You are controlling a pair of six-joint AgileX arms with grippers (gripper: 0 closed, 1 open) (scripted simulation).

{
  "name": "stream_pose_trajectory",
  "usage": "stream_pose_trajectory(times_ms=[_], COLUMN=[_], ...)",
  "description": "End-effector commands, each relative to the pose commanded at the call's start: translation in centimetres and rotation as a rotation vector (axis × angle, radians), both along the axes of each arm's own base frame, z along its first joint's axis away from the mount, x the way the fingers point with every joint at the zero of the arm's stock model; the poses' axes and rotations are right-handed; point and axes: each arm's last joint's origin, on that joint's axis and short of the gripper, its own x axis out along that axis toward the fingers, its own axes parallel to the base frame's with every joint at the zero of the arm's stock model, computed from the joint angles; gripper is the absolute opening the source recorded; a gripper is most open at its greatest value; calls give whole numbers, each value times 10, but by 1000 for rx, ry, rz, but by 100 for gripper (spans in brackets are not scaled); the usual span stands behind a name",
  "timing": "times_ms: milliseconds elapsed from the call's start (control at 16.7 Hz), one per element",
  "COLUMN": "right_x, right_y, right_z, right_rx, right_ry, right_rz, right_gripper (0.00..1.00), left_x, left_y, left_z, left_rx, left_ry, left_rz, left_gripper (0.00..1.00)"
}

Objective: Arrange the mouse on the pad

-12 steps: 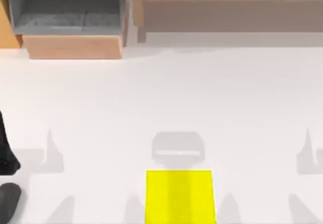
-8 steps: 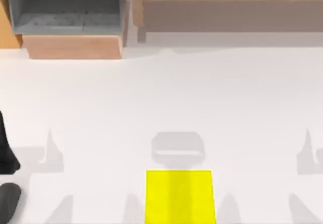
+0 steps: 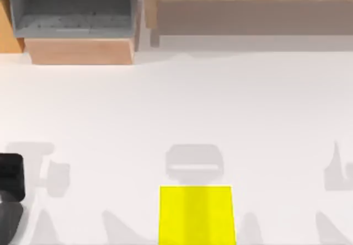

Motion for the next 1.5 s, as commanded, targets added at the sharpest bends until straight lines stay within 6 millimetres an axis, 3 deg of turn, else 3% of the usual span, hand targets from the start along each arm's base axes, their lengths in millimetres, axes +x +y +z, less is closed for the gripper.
stream_pose_trajectory(times_ms=[300, 600, 1140, 1320, 1500], right_x=[0, 0, 0, 0, 0], right_y=[0, 0, 0, 0, 0], right_z=[0, 0, 0, 0, 0], right_rx=[0, 0, 0, 0, 0], right_ry=[0, 0, 0, 0, 0], right_rz=[0, 0, 0, 0, 0], right_gripper=[100, 100, 100, 100, 100], left_x=[34, 65, 73, 77, 79], left_y=[0, 1, 1, 1, 1], left_z=[7, 10, 6, -16, -52], left_rx=[20, 32, 35, 35, 35], left_ry=[496, 815, 884, 885, 875], left_rz=[-27, -51, -56, -56, -56], left_gripper=[100, 100, 100, 100, 100])
